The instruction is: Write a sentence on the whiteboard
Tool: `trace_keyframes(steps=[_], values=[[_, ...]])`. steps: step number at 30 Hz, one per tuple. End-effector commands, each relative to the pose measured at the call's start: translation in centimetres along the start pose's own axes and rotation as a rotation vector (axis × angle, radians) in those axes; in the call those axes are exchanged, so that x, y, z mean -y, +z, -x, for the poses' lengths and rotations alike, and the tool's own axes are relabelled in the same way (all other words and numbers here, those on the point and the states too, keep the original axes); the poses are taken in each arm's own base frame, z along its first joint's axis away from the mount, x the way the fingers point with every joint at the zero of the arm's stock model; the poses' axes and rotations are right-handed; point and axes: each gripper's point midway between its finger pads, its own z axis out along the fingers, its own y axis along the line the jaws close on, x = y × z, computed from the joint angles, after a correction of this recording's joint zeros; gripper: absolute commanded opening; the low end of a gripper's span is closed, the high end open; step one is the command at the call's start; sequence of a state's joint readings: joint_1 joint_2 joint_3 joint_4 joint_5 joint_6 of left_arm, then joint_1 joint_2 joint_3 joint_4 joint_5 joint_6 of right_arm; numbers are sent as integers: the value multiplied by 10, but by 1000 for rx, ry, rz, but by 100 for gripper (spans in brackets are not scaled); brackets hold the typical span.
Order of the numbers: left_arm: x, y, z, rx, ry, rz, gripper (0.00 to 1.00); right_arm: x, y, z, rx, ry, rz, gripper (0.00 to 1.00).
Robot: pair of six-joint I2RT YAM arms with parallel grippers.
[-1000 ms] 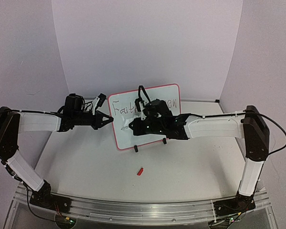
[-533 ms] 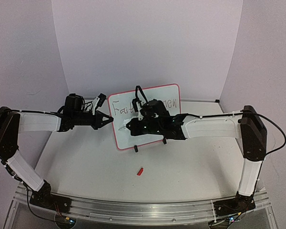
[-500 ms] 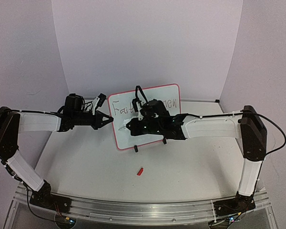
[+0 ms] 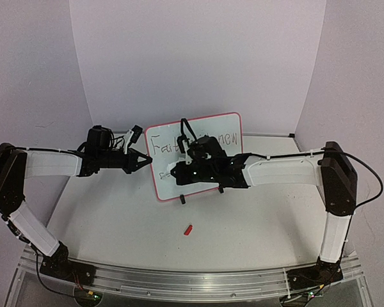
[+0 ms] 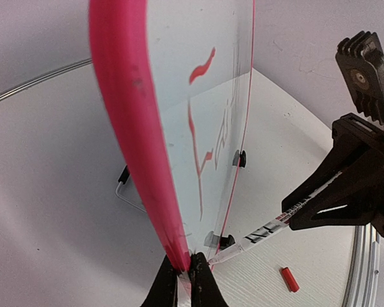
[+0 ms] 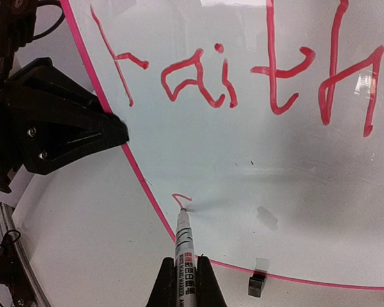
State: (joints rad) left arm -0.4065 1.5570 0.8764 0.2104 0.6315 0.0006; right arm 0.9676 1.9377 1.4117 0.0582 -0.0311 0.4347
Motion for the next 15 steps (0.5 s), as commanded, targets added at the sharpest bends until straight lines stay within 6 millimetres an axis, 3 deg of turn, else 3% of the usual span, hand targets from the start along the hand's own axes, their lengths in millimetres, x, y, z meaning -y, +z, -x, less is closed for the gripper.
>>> trace_keyframes(steps=[1, 9, 15], values=[[-12, -1, -4, -22, 51, 68, 0, 12, 7, -2, 3, -17, -59, 0], [-11, -2, -3, -20, 52, 70, 0, 25, -2, 1, 31, -21, -127, 0], [-11, -2, -3, -19, 52, 69, 0, 28, -2, -7, 7, -20, -132, 0]])
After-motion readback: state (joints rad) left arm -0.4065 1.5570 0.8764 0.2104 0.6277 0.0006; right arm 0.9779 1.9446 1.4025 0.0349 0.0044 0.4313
